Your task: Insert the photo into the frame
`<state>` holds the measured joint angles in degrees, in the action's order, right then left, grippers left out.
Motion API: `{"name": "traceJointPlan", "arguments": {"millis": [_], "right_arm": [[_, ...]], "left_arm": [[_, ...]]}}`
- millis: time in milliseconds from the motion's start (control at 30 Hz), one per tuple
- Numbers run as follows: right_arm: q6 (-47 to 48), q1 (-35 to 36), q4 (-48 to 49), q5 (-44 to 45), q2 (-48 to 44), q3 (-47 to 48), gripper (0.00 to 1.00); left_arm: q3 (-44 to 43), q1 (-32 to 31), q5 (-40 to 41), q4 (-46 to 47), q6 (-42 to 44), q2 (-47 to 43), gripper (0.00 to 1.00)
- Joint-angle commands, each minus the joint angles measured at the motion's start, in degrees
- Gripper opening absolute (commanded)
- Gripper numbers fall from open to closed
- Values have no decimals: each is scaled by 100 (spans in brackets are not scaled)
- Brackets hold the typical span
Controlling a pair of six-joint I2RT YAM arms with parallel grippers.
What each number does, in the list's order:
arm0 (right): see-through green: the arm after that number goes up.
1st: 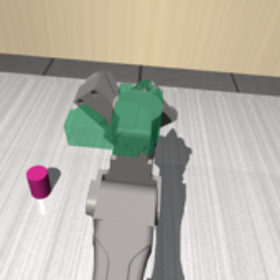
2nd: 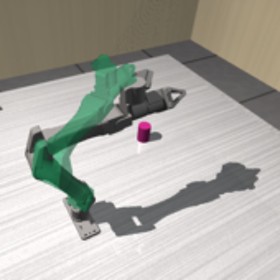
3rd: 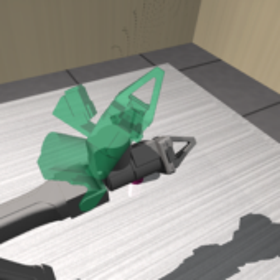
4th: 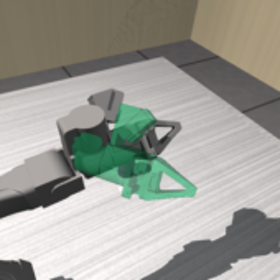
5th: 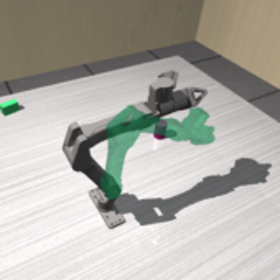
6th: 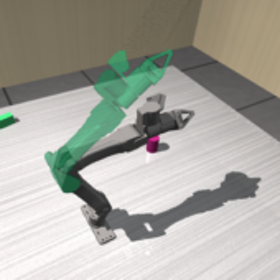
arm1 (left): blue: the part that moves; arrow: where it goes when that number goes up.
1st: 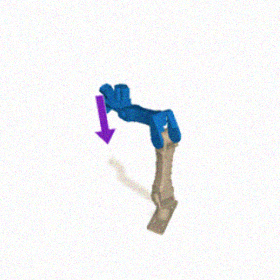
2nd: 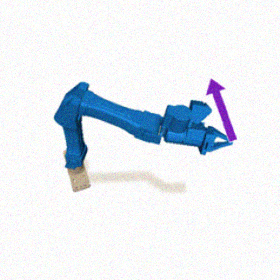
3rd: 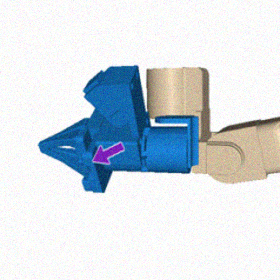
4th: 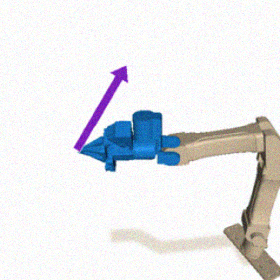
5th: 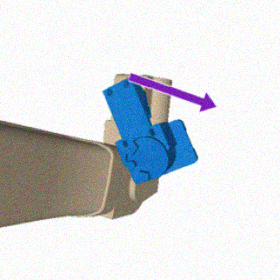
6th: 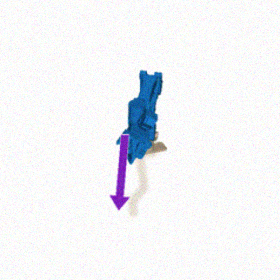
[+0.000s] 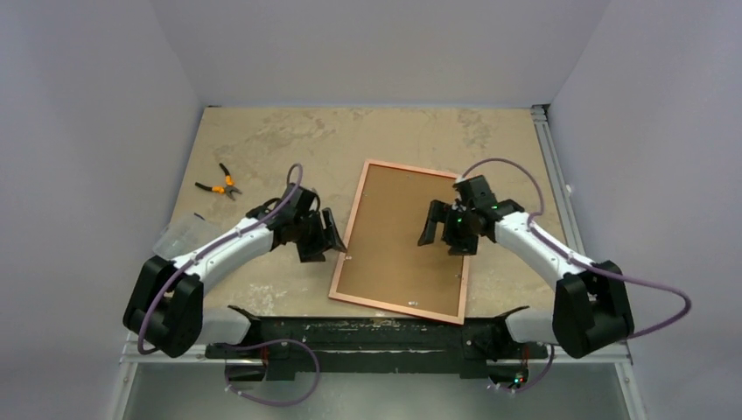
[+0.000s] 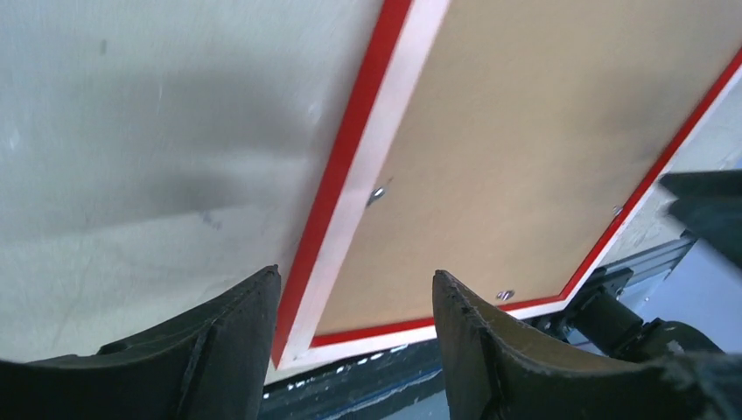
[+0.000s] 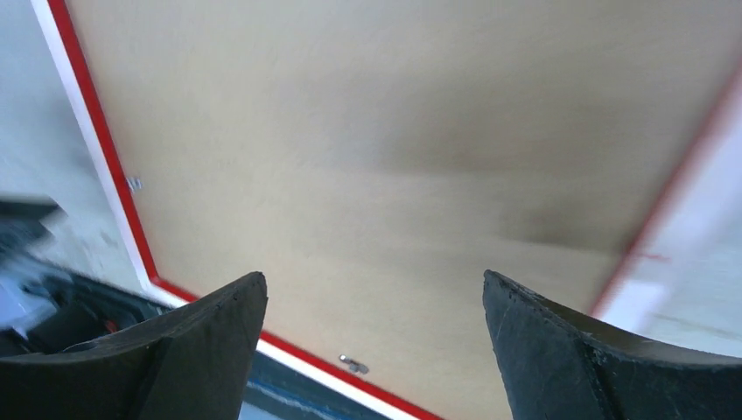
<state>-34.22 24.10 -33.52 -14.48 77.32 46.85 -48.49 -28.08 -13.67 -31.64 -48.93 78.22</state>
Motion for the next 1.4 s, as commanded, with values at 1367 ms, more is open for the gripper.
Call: {"name": "traceJointPlan", "arguments": {"millis": [1367], "right_arm": [[-1869, 2179, 1040, -301, -592, -1066, 89]], "left_arm": [[-2265, -285, 1173, -988, 551, 1268, 61]]}}
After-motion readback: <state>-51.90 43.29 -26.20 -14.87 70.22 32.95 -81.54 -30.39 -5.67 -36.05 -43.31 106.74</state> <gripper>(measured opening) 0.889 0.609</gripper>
